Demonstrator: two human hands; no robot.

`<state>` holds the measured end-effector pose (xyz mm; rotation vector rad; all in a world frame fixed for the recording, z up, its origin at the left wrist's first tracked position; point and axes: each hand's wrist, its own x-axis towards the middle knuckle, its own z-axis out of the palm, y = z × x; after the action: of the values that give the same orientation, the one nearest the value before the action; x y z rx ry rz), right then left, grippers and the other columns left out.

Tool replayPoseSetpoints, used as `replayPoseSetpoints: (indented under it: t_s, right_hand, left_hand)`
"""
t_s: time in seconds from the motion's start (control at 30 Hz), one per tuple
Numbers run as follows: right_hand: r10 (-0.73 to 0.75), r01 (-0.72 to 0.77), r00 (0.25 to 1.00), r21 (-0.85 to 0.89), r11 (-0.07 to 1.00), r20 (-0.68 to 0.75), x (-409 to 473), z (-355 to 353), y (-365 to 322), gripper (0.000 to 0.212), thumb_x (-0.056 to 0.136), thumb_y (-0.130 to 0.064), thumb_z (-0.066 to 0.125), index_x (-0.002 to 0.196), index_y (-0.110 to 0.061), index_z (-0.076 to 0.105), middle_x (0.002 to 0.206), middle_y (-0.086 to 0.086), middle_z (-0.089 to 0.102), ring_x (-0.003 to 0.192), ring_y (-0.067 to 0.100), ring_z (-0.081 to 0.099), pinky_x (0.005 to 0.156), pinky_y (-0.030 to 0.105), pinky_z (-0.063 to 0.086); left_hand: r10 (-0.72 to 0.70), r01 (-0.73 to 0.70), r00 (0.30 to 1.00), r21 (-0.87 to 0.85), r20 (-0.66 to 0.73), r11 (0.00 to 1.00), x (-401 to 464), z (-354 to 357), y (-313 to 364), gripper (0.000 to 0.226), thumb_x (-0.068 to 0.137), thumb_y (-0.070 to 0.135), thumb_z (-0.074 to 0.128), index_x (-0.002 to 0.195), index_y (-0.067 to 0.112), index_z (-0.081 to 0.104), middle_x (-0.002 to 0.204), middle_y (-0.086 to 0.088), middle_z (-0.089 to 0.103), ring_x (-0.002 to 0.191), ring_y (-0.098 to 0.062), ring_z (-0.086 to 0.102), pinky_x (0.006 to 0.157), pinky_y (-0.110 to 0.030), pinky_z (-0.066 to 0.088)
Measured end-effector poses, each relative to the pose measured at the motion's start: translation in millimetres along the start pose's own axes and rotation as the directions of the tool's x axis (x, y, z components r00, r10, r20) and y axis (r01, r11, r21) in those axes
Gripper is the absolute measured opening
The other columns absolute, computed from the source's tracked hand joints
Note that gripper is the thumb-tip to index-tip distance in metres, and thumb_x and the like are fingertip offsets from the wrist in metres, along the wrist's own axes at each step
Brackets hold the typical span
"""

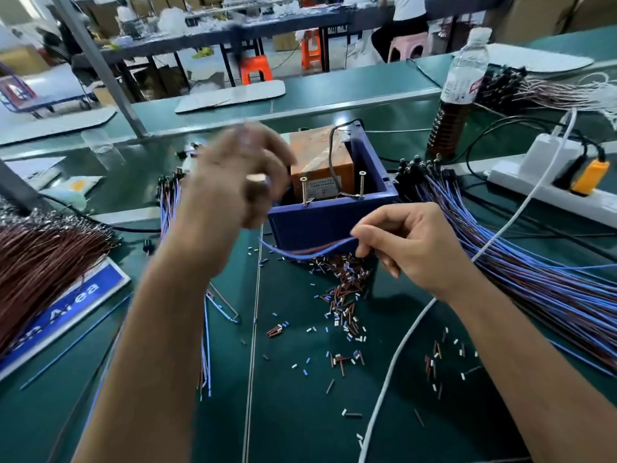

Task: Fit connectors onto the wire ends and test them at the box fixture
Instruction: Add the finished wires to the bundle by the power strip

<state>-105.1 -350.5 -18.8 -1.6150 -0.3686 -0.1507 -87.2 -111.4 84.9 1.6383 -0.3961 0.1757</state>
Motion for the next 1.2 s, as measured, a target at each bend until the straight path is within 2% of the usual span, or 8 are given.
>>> replayPoseSetpoints:
  t_s: [0.07,0.13,0.2,0.33,0.47,0.7,0.97,1.2]
  right_hand:
    - [0.054,-0.052,0.997,-0.046,0.998,0.048,-4.8,-4.8,5.4,0.010,0.092,-0.022,0.078,0.086,-0.013,0.079,0.074,0.011,0.076,0.045,0.017,0.052,0.039,0.024,0.043]
    - [0.077,-0.071,0.993,-0.068,0.995,0.088,-7.4,-4.6,8.1,0.012,0.089,-0.025,0.078,0.085,-0.014,0.078,0.074,0.009,0.077,0.046,0.017,0.056,0.040,0.023,0.043]
    - [0.069,-0.063,0.992,-0.058,0.996,0.101,-8.8,-2.5,10.7,0.011,0.092,-0.013,0.077,0.083,-0.018,0.074,0.071,0.006,0.076,0.046,0.017,0.058,0.038,0.022,0.043]
    - [0.070,-0.068,0.996,-0.044,0.997,0.053,-7.7,-4.1,14.4,0.014,0.090,-0.008,0.076,0.089,-0.015,0.064,0.069,0.007,0.075,0.045,0.021,0.061,0.039,0.023,0.044]
    - [0.074,-0.079,0.996,-0.106,0.991,-0.045,-6.2,-4.7,19.4,0.026,0.086,-0.009,0.084,0.090,-0.005,0.059,0.072,0.011,0.076,0.049,0.023,0.064,0.044,0.027,0.048]
    - [0.036,-0.055,0.983,-0.103,0.993,-0.179,-5.1,-6.0,25.8,0.022,0.079,-0.015,0.091,0.088,-0.006,0.072,0.077,0.009,0.076,0.053,0.010,0.065,0.047,0.020,0.049]
    - [0.132,-0.108,0.974,0.138,0.985,-0.183,-6.6,-7.5,20.9,0.007,0.096,-0.001,0.069,0.093,-0.006,0.074,0.081,0.013,0.078,0.059,0.016,0.067,0.050,0.022,0.052]
    - [0.073,-0.068,0.994,0.056,0.996,-0.083,-11.9,-0.3,12.9,0.005,0.094,0.000,0.070,0.096,0.002,0.074,0.081,0.016,0.078,0.058,0.019,0.068,0.050,0.024,0.053]
  left_hand:
    - [0.096,-0.156,0.979,0.367,0.177,0.917,-15.8,34.7,-14.5,0.033,0.111,0.024,0.041,0.097,0.011,0.068,0.075,-0.002,0.065,0.053,-0.004,0.051,0.049,-0.019,0.039]
    - [0.150,-0.295,0.950,0.630,0.273,0.719,-27.8,61.1,-30.3,0.033,0.110,0.030,0.042,0.105,0.010,0.067,0.086,-0.002,0.070,0.077,-0.017,0.065,0.070,-0.035,0.052]
    - [0.129,-0.297,0.951,0.709,0.282,0.640,-33.1,69.8,-39.2,0.037,0.107,0.041,0.035,0.108,0.016,0.062,0.086,-0.004,0.071,0.086,-0.035,0.066,0.074,-0.045,0.052]
    - [0.102,-0.273,0.954,0.680,0.280,0.680,-40.9,79.3,-50.9,0.034,0.104,0.049,0.031,0.104,0.027,0.057,0.074,-0.002,0.067,0.073,-0.038,0.062,0.068,-0.047,0.053]
    - [0.021,-0.155,0.974,0.597,0.226,0.787,-31.0,69.6,-71.6,0.031,0.107,0.040,0.040,0.104,0.017,0.061,0.077,-0.003,0.067,0.075,-0.033,0.062,0.073,-0.049,0.053]
    - [0.167,-0.296,0.947,0.550,0.273,0.781,-35.5,68.7,-97.3,0.027,0.101,0.026,0.053,0.079,0.013,0.057,0.066,0.004,0.052,0.067,-0.022,0.051,0.061,-0.046,0.045]
    - [0.207,-0.245,0.969,0.569,0.133,0.785,-34.8,62.7,-102.3,0.017,0.096,0.020,0.059,0.082,0.013,0.064,0.066,0.004,0.057,0.067,-0.025,0.054,0.063,-0.046,0.047]
    - [0.244,-0.308,0.951,0.512,0.190,0.802,-36.1,61.9,-103.4,0.015,0.101,0.032,0.061,0.088,0.024,0.065,0.067,0.007,0.059,0.063,-0.016,0.055,0.060,-0.042,0.047]
